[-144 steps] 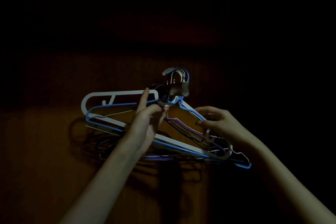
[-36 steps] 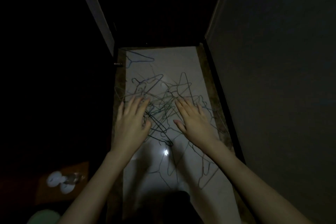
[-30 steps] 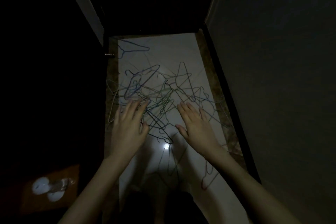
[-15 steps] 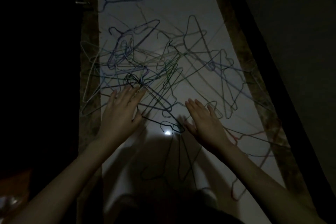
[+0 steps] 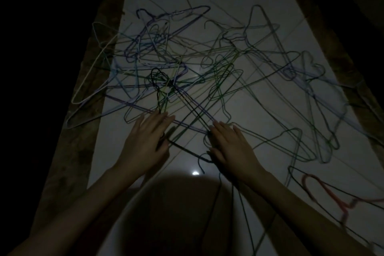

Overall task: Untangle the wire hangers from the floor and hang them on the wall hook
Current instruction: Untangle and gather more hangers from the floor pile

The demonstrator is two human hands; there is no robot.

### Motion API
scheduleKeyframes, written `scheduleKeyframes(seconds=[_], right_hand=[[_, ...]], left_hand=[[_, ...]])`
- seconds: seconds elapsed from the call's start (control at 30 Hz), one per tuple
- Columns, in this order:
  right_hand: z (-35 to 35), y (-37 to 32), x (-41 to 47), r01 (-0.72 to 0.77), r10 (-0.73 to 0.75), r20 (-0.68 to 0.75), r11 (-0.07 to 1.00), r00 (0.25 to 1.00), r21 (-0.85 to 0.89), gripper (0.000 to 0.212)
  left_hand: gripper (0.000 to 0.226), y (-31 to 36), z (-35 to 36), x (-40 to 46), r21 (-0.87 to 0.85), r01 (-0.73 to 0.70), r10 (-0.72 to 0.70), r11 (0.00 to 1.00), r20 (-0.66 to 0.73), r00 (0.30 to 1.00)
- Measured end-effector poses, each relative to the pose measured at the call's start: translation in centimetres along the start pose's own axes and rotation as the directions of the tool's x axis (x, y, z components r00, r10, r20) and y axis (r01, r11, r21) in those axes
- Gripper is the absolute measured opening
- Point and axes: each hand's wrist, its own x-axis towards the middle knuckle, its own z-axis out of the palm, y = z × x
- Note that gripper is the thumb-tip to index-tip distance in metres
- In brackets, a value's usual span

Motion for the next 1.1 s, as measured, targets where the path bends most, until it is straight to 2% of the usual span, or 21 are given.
scheduleKeyframes(seconds=[0.1,0.23,0.47,0.57,0.7,0.83,0.97,1.1], right_hand=[[1.5,-1.5,0.2,0.050,-0.051,0.018,0.998,0.999,0.029,0.049],[2.8,-3.1,0.7,0.110,-0.109,0.045,0.994,0.993,-0.021,0.029],[3.3,-4.4,1.2,0.061,-0.060,-0.080,0.998,0.995,0.014,0.019],[3.7,-4.7,0.8,0.046,-0.040,-0.150,0.998,0.988,0.042,0.021],[3.4,-5.1,0.4,0.049,-0.012,-0.176,0.977,0.984,0.206,0.021],[1.3,-5.8,0.0,0.008,0.057,-0.130,0.894,0.990,0.449,0.022],[-0.2,-6.2,-0.3,0.005,0.076,-0.145,0.873,0.986,0.488,0.015],[-1.2,-6.5,-0.6,-0.098,0.179,-0.076,0.794,0.981,0.600,0.015]], left_hand=[[0.060,-0.4,0.9,-1.7,-0.059,0.098,-0.098,0.993,0.009,0.995],[0.063,-0.2,2.2,-3.7,-0.142,0.197,-0.194,0.970,0.038,0.980],[0.064,-0.2,2.6,-4.9,-0.224,0.284,-0.293,0.932,-0.007,0.956],[0.062,-0.1,2.4,-5.0,-0.259,0.322,-0.339,0.910,-0.021,0.941],[0.065,-0.1,2.1,-5.3,-0.298,0.341,-0.365,0.892,-0.027,0.931],[0.068,0.6,0.8,-5.4,-0.353,0.337,-0.375,0.873,-0.044,0.926],[0.064,1.0,-0.7,-4.8,-0.382,0.292,-0.364,0.877,-0.130,0.922],[0.057,1.5,-2.1,-4.1,-0.374,0.215,-0.318,0.902,-0.240,0.917]])
